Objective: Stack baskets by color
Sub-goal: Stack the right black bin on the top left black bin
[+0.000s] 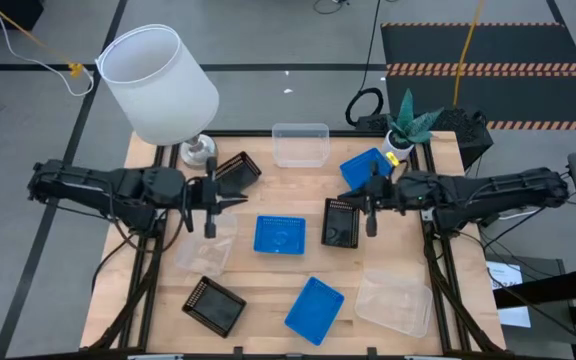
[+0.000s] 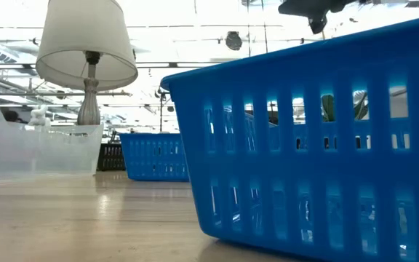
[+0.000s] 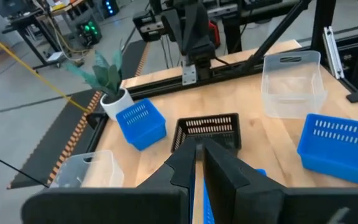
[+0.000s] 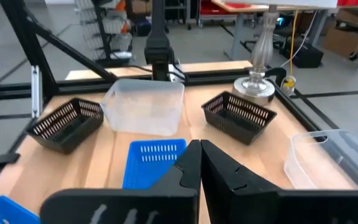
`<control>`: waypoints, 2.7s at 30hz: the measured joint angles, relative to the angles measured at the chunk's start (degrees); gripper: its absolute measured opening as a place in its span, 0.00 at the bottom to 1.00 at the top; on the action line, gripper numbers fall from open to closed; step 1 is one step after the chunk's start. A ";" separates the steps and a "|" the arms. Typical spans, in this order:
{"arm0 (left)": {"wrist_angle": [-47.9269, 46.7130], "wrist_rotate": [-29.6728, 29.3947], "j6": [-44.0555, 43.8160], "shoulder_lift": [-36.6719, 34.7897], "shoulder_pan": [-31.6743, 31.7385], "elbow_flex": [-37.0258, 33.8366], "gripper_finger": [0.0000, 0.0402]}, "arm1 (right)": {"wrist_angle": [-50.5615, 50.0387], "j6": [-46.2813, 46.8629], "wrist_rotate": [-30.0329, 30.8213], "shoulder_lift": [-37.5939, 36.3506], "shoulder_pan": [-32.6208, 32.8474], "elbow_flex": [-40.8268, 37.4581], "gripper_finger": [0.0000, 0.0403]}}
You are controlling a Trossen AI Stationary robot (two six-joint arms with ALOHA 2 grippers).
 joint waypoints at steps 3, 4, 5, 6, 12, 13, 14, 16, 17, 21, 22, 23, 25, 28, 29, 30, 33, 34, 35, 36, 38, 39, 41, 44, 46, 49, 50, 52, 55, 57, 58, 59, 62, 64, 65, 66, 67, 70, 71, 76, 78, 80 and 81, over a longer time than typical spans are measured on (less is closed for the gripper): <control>0.28 0.00 -0.08 -0.03 0.00 -0.09 0.08 | 0.85 0.30 -0.02 1.77 -0.43 0.21 0.00; 0.37 0.00 -0.13 -0.07 0.00 -0.09 0.08 | 0.32 0.61 -0.04 2.39 -0.62 0.65 0.00; 0.33 0.00 -0.23 -0.06 0.00 -0.09 0.08 | 0.31 0.94 -0.04 3.02 -0.72 1.00 0.00; 0.26 0.00 -0.26 -0.04 0.00 -0.09 0.08 | -0.35 1.24 -0.06 3.59 -0.76 1.51 0.00; 0.16 0.02 -0.71 0.01 0.00 -0.09 0.08 | -6.00 3.67 -0.06 7.44 -0.13 5.41 0.00; 0.18 0.02 -1.10 0.02 0.00 -0.09 0.08 | -6.59 4.12 -0.05 8.19 0.13 6.02 0.00; 0.14 0.04 -1.36 0.02 0.00 -0.09 0.08 | -7.28 4.59 -0.08 8.95 0.44 6.64 0.00; 0.15 0.05 -1.60 0.02 0.00 -0.09 0.08 | -9.20 5.73 -0.08 10.50 1.17 7.73 0.00; 0.15 0.05 -1.60 0.02 0.00 -0.09 0.08 | -10.50 6.37 -0.06 11.23 1.48 8.40 0.00; 0.13 0.10 -1.73 0.02 0.00 -0.09 0.08 | -14.35 10.01 2.05 14.06 3.66 10.14 0.00; 0.13 0.10 -1.63 0.02 0.00 -0.09 0.08 | -15.34 11.16 2.96 14.76 4.52 10.24 0.00; 0.13 0.10 -1.62 0.02 0.00 -0.09 0.08 | -16.19 12.28 3.56 15.33 5.42 10.25 0.00; 0.11 0.11 -1.63 0.02 -0.02 -0.09 0.08 | -17.37 14.29 5.42 16.49 7.57 10.25 0.00; 0.09 0.13 -1.98 0.02 -0.03 -0.09 0.08 | -17.92 15.46 8.34 17.54 10.48 10.25 0.02; 0.11 0.13 -2.32 0.02 -0.04 -0.09 0.08 | -17.93 15.58 8.66 17.77 11.10 10.26 0.02; 0.11 0.13 -2.73 0.02 -0.04 -0.09 0.08 | -18.00 15.67 8.68 18.01 11.61 10.27 0.03; 0.11 0.13 -3.10 0.02 -0.04 -0.09 0.08 | -18.57 16.60 8.57 18.52 12.99 10.27 0.07; 0.11 0.13 -3.10 0.02 -0.04 -0.09 0.08 | -19.11 16.70 8.58 18.52 13.32 10.27 0.08; 0.12 0.13 -3.08 0.02 -0.05 -0.09 0.08 | -19.71 16.74 8.61 18.52 13.57 10.27 0.10; 0.13 0.13 -3.09 0.02 -0.05 -0.09 0.08 | -20.28 17.08 8.61 18.50 13.69 10.27 0.11; 0.11 0.13 -3.08 0.02 -0.07 -0.09 0.08 | -21.67 17.52 8.10 18.50 13.78 10.28 0.14; 0.13 0.13 -3.08 0.02 -0.05 -0.09 0.08 | -22.63 17.67 7.03 18.52 13.80 10.29 0.16; 0.13 0.13 -3.08 0.02 -0.06 -0.09 0.08 | -24.26 18.49 5.58 18.82 13.78 10.29 0.19; 0.12 0.13 -2.62 0.02 -0.05 -0.09 0.08 | -25.27 18.84 4.14 20.72 13.75 10.26 0.24; 0.13 0.11 -2.43 0.02 -0.07 -0.09 0.08 | -24.64 18.55 2.32 22.80 13.49 10.23 0.28; 0.19 0.11 -2.40 0.02 -0.07 -0.09 0.08 | -24.82 17.49 0.86 26.11 12.77 10.21 0.34; 0.25 0.11 -2.39 0.02 -0.07 -0.09 0.08 | -24.82 17.17 0.92 27.00 12.52 10.19 0.36; 0.42 0.11 -2.31 0.02 -0.07 -0.09 0.08 | -24.72 16.73 0.89 28.34 12.06 10.19 0.39; 0.46 0.11 -2.27 0.02 -0.07 -0.09 0.08 | -24.40 16.67 -2.47 30.13 11.29 10.19 0.42; 0.48 0.11 -2.27 0.03 -0.07 -0.09 0.08 | -24.39 16.60 -4.28 31.49 10.77 10.19 0.43; 0.58 0.11 -2.27 0.02 -0.07 -0.09 0.08 | -24.27 16.33 -4.90 32.08 10.42 10.19 0.43; 0.77 0.11 -2.27 0.04 -0.07 -0.09 0.08 | -24.28 15.74 -4.96 32.68 10.12 10.19 0.43; 1.62 0.09 -2.28 0.04 -0.07 -0.09 0.08 | -23.78 13.85 -4.93 34.63 9.11 10.19 0.41; 1.82 0.07 -2.29 0.04 -0.07 -0.09 0.08 | -23.42 12.74 -4.96 35.47 8.56 10.19 0.40; 1.87 0.09 -2.29 0.04 -0.06 -0.09 0.08 | -23.33 12.36 -5.01 35.71 8.33 10.19 0.40; 1.84 0.09 -2.29 0.04 -0.07 -0.09 0.08 | -23.22 11.97 -5.07 36.05 8.17 10.19 0.39; 1.86 0.07 -2.32 0.04 -0.07 -0.09 0.08 | -23.31 11.64 -5.13 36.20 7.93 10.19 0.39; 1.86 0.07 -2.32 0.04 -0.07 -0.09 0.08 | -22.92 11.07 -5.11 36.19 7.71 9.51 0.35; 1.86 0.08 -2.32 0.04 -0.07 -0.09 0.08 | -22.57 10.99 -5.33 36.15 7.70 9.20 0.34; 1.84 0.09 -2.34 0.04 -0.07 -0.09 0.08 | -22.60 10.55 -8.17 36.20 7.43 8.24 0.22; 1.84 0.07 -2.36 0.04 -0.07 -0.09 0.08 | -22.56 9.62 -8.17 36.18 7.17 8.17 0.15; 1.84 0.09 -2.44 0.04 -0.07 -0.09 0.08 | -22.60 8.86 -8.13 36.18 7.15 8.13 0.07; 1.84 0.08 -2.45 0.04 -0.07 -0.09 0.08 | -22.58 8.21 -8.12 36.18 7.13 8.13 0.04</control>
